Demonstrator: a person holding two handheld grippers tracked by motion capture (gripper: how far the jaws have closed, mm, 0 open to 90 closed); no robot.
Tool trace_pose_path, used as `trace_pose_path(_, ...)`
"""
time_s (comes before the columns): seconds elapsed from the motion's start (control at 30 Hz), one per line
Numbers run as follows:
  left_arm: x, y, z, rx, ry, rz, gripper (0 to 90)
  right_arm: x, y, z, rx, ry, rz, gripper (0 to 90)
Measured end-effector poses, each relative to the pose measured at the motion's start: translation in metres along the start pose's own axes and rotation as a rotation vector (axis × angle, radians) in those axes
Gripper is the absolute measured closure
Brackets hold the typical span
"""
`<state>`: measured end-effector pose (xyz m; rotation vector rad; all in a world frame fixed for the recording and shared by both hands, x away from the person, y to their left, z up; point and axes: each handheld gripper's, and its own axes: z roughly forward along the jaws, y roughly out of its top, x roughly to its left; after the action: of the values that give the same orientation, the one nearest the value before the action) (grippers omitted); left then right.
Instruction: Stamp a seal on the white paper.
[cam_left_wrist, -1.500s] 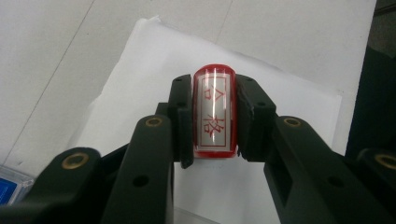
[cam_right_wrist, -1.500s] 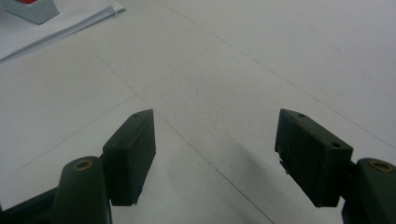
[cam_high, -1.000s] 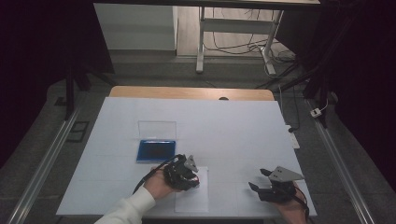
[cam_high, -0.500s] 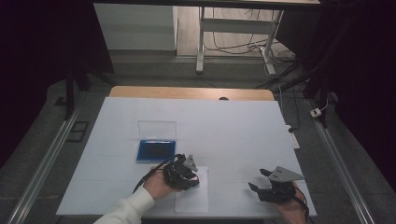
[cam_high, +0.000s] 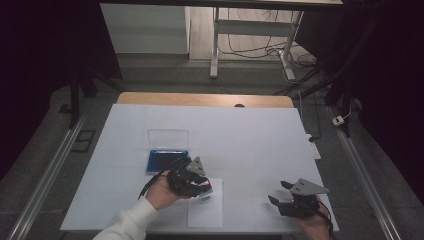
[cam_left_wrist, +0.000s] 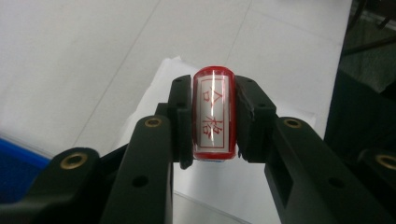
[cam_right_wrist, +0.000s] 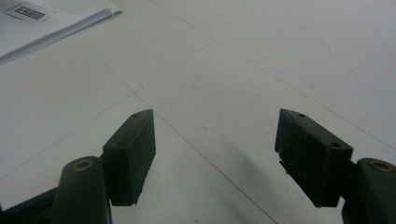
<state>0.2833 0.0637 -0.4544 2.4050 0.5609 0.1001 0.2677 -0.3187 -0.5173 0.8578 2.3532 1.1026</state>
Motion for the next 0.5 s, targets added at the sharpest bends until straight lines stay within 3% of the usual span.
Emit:
trace_pose_path(0.2,0.006,-0.005,-0.012,-0.021,0.001,-0.025,69.7,0.000,0.000,0.000,0.001,-0.001,-0.002,28.5)
trace_pose_path(0.5,0.018,-0.013,-0.031,-0.056,0.044,-0.064,69.7,-0.001,-0.001,-0.001,-0.007,-0.003,0.007,28.5)
